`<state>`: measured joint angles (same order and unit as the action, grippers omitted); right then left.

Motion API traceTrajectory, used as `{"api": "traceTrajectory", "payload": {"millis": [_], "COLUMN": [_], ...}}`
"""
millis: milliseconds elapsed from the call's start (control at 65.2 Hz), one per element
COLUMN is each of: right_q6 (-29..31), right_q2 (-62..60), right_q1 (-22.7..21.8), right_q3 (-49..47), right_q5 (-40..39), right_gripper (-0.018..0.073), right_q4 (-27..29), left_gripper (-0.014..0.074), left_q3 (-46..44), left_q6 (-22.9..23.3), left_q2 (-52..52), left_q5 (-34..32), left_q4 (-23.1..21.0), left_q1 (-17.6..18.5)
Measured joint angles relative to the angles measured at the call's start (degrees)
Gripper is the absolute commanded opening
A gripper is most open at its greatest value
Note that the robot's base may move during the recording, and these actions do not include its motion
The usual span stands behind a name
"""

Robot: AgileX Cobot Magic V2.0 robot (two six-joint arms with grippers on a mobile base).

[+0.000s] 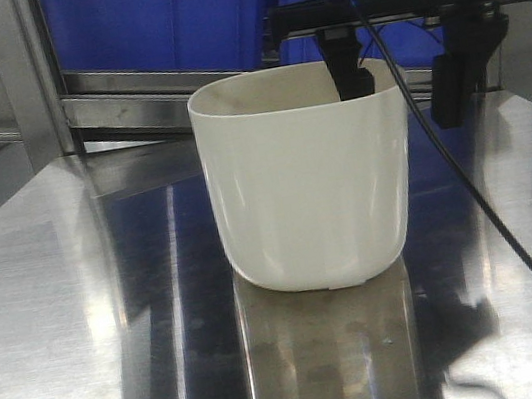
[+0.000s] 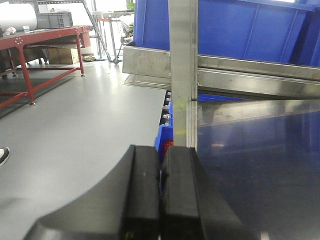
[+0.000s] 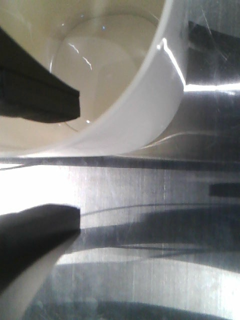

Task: Move white bin to right shelf second layer
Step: 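Lower the right gripper over the white bin's rim, then grasp the bin rim with the right gripper and lift it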

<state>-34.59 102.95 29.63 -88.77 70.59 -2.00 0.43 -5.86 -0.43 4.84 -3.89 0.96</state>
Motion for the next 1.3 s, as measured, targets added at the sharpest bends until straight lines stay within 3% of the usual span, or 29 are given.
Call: {"api": "traceTrajectory", "payload": {"millis": [537, 859, 1089, 1304], "right_q6": [0.00, 0.10, 1.13, 7.56], "right_q2": [-0.13, -5.61, -17.01, -29.58], "right_q1": [-0.21, -0.21, -0.21, -2.45], "right_q3": [0.00, 2.12, 13.69, 25.01], "right_q5": [-0.12, -0.23, -2.95, -8.42], "right_gripper": [0.0049, 0.0052, 0.0052, 0.0052], "right_q4": [1.00, -0.72, -4.84, -5.29], "left_gripper": [0.0085, 0.0085, 0.0085, 0.0085], "left_q3": [0.00, 0.00, 0.00, 0.00], "left_q6": [0.00, 0.00, 0.00, 0.00], "left_q2": [0.00, 0.00, 0.00, 0.00], "left_q5": [0.00, 0.00, 0.00, 0.00], "left_q4": [0.00, 0.00, 0.00, 0.00], "left_q1": [0.00, 0.00, 0.00, 0.00]}}
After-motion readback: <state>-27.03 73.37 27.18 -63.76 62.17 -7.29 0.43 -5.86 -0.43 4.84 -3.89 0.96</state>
